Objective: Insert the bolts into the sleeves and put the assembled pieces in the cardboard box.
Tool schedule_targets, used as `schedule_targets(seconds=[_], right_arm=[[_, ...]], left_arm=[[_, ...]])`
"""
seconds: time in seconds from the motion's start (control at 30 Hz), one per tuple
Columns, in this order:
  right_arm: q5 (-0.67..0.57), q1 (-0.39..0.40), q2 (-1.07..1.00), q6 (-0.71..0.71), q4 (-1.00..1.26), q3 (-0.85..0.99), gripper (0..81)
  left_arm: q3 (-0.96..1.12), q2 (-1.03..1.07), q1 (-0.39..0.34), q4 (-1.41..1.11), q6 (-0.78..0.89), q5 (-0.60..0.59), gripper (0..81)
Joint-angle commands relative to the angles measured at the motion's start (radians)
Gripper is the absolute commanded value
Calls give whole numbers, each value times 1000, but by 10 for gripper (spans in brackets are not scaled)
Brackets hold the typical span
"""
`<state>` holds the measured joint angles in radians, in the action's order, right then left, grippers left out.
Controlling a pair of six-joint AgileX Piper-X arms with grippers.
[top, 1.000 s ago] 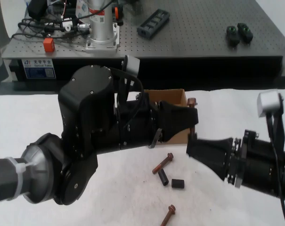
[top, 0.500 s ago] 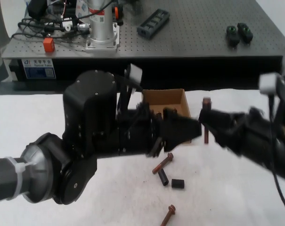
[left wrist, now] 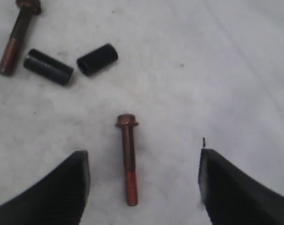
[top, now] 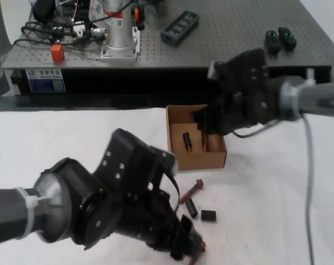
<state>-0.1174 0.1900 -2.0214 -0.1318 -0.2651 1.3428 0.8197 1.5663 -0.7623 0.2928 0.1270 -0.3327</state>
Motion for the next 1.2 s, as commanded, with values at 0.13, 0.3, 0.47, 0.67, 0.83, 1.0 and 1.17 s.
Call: schedule_targets(seconds=[0.13,0.3,0.47,0.67,0.83,1.0,1.17], right_arm=[[63,22,-83,55,-163,156,166],[63,19,-47,58,-177,166,433],[63,8,40,61,-201,158,353],[63,8,145,84,-217,131,342],[63,8,242,84,-179,32,342],[63,8,343,87,-177,-77,342],[79,8,448,87,-203,-198,342]], left_arm=[[71,52,-19,82,-94,43,406],[170,148,-32,212,-112,41,402],[238,201,-55,282,-140,41,402],[265,242,-89,277,-158,117,402],[298,297,-112,260,-158,159,377],[337,341,-135,260,-158,172,214],[342,341,-137,260,-158,172,4]])
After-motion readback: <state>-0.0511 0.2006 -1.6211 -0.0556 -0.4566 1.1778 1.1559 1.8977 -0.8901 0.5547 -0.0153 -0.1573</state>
